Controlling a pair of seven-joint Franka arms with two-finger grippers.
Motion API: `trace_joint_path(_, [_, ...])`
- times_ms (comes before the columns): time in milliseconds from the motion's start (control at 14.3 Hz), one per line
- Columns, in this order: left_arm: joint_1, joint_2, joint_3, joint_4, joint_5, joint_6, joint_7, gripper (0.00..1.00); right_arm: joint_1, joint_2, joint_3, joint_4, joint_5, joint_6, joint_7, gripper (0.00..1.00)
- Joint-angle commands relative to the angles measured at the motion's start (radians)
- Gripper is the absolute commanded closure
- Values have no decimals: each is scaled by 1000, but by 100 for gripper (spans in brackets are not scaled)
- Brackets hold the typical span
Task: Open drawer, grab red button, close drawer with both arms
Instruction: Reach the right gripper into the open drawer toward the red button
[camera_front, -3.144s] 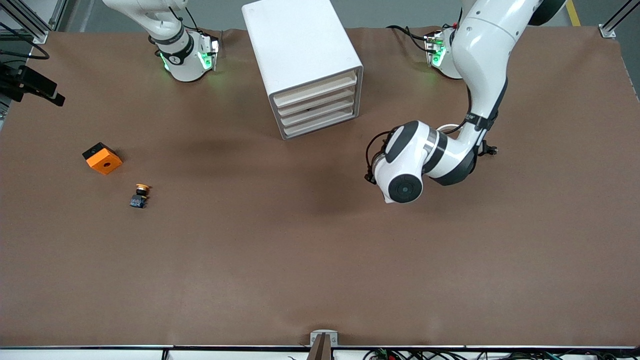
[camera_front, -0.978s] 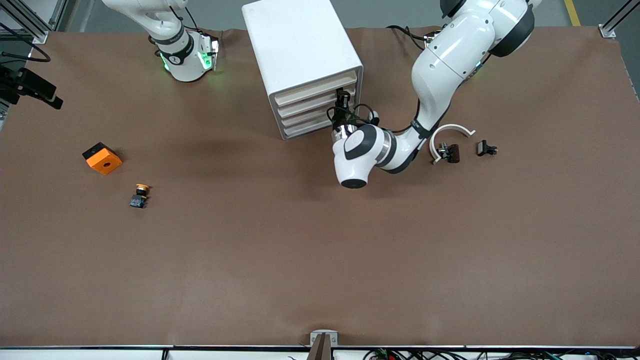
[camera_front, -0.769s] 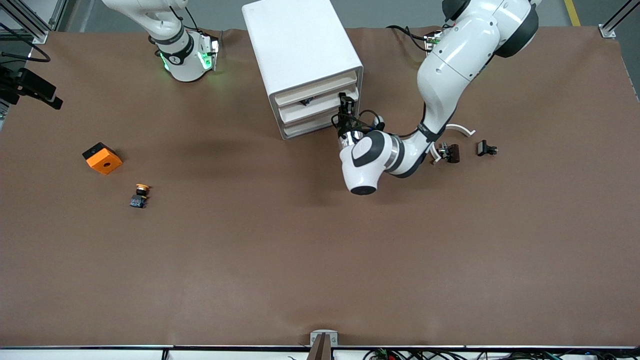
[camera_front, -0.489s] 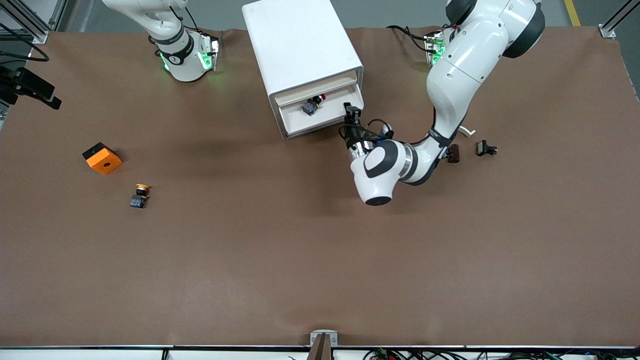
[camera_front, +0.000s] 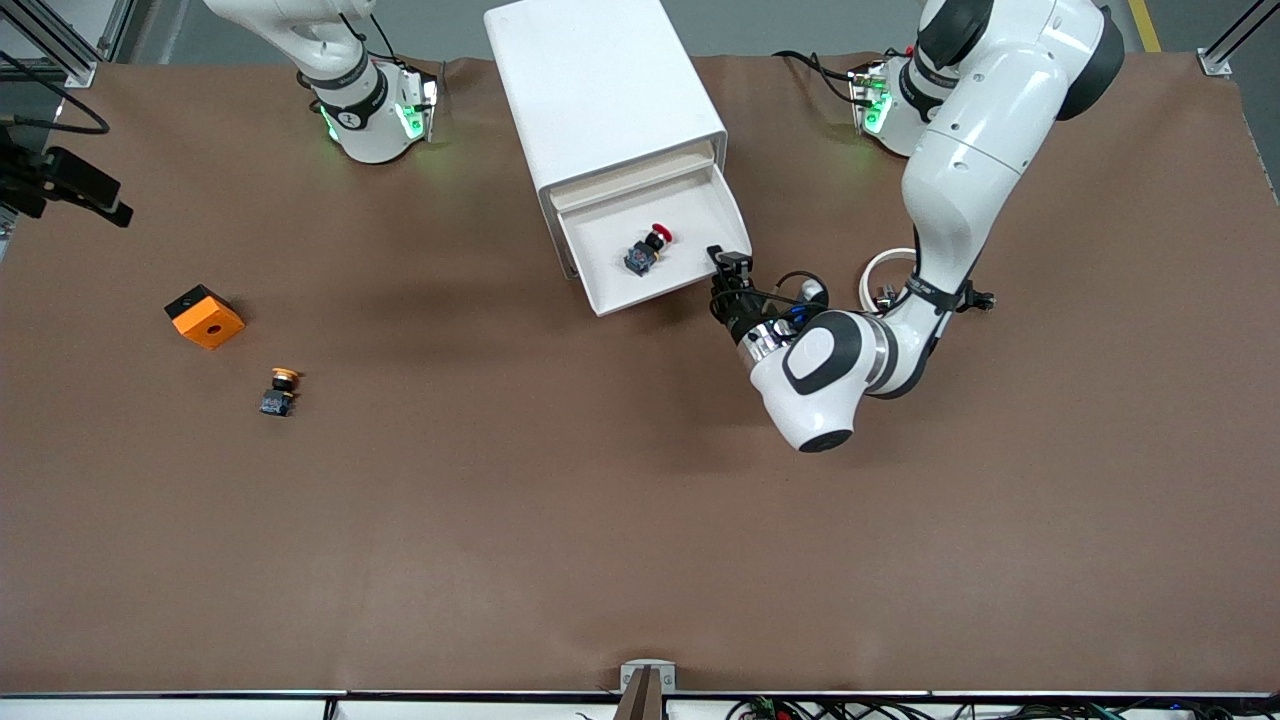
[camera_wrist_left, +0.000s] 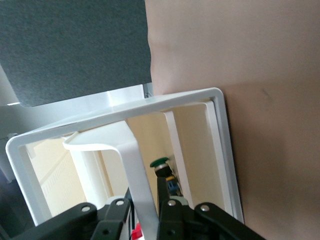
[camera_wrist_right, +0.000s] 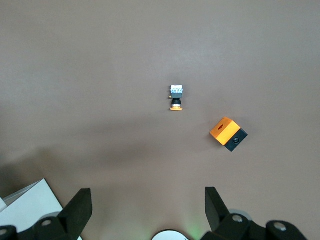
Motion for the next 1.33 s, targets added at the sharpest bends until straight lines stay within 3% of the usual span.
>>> trace_joint_path(0, [5,12,6,46,-15,-4,-4,80,-1,60,-1,26,15,-2,-2,0])
trace_joint_path(140, [5,13,6,44,-13,-4,-1,72,0,116,-1,29,16,1,-6,0])
trace_joint_path(210, [5,15,6,44,-12,-2,0,61,5,120,-1,29,16,4,-3,0])
trace_joint_path(349, [2,15,6,41,-9,1,0,4,28,122,-1,25,16,3,23,0])
trace_joint_path(489, [0,15,6,41,1,16,4,0,75,124,2,19,19,9,180,0])
trace_joint_path(699, [2,4,23,46,11,34,33,0,159,124,2,17,105,21,381,0])
trace_joint_path(838, [-1,-4,47,83,88,36,81,0,239,122,1,-6,131,53,487,0])
trace_joint_path(978, [5,-26,43,89,157,65,208,0,345,121,1,-38,131,102,657,0])
trace_joint_path(1258, [19,-72,84,98,172,129,564,0,578,134,1,-132,131,294,1019,0])
